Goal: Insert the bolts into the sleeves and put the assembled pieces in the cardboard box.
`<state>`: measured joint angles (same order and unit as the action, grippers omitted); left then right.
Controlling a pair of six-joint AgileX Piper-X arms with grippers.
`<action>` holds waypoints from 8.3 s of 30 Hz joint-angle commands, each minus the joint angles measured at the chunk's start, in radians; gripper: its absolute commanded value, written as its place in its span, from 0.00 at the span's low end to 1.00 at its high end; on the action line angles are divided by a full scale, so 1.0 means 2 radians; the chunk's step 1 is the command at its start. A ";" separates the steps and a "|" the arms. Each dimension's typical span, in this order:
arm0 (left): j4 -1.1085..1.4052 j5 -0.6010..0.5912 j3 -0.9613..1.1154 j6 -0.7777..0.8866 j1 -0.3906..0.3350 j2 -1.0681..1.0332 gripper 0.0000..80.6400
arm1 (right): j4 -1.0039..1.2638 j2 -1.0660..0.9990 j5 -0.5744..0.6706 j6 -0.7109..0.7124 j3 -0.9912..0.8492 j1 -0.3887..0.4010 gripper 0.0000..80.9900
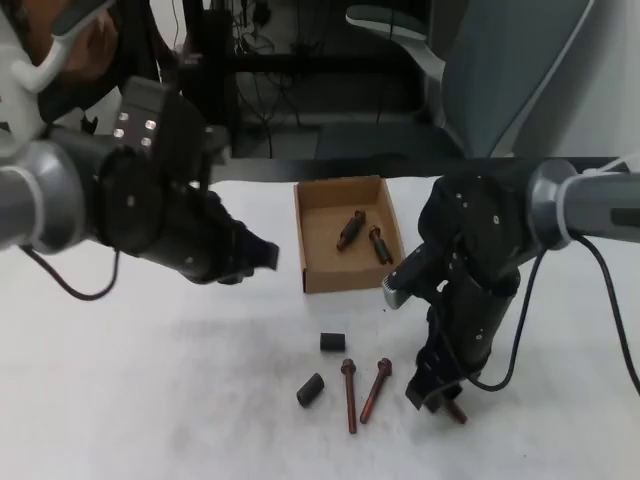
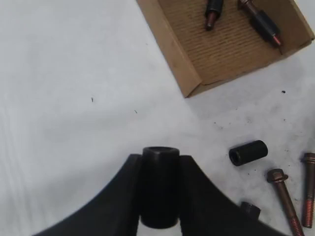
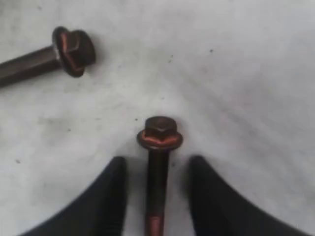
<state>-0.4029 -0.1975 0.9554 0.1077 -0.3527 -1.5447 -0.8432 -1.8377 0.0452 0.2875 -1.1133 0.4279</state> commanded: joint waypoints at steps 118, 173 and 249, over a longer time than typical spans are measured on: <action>0.761 0.132 -0.356 0.056 -0.315 0.118 0.02 | 0.527 0.455 -0.015 -0.333 0.360 0.249 0.86; 0.214 -0.244 0.270 0.148 0.042 -0.272 0.87 | 0.109 -0.075 0.004 0.319 -0.127 0.109 0.57; -0.039 0.070 0.173 0.069 -0.184 -0.128 0.02 | 0.172 0.489 0.029 -0.117 0.216 -0.013 0.01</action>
<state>-0.6214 -0.0469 1.3406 0.2567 -0.7159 -1.9289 -0.5590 -0.9170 0.0758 0.1144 -0.7294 0.3702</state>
